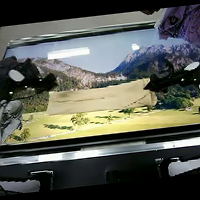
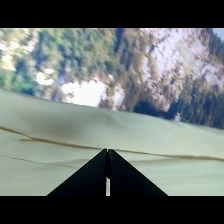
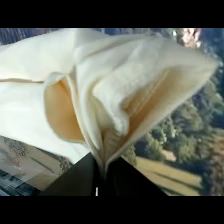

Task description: Fold the clothes and pants, and hang the long-sleeved shirts on hangers.

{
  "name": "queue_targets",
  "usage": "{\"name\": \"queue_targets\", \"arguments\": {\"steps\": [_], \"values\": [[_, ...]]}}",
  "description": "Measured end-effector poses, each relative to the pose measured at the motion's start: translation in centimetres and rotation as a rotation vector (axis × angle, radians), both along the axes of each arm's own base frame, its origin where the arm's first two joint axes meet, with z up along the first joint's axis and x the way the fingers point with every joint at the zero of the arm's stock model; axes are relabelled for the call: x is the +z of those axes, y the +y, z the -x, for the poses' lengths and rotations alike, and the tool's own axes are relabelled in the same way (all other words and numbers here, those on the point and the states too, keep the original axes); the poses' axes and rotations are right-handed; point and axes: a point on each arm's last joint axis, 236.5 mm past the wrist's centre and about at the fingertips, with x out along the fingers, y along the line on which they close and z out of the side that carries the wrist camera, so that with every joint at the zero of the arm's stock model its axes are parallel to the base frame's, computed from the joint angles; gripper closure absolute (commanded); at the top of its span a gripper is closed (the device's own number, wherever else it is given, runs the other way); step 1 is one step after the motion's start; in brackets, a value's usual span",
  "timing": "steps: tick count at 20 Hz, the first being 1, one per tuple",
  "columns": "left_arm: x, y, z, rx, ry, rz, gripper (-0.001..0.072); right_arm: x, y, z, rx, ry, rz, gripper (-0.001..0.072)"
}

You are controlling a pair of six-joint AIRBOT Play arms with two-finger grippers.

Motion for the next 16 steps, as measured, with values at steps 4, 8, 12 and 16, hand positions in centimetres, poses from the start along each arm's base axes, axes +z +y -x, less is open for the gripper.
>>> {"name": "queue_targets", "arguments": {"steps": [4,8,12,16], "values": [[-2.7,-12.3,2.5,-0.117,0.079,0.156,0.0695,7.0,-1.6,0.3,-0.027,-0.060,0.113,0.0685],[-3.5,-24.4,5.0,-0.186,0.106,0.323,0.0695,13.7,-3.0,1.3,-0.058,-0.139,0.218,0.0685],[-3.2,-35.0,7.0,-0.198,0.115,0.497,0.0695,17.6,-4.1,3.0,-0.075,-0.163,0.299,0.0685],[-3.5,-42.7,9.1,-0.163,0.168,0.625,0.0695,18.9,-4.4,4.3,-0.087,-0.151,0.326,0.0685]]}}
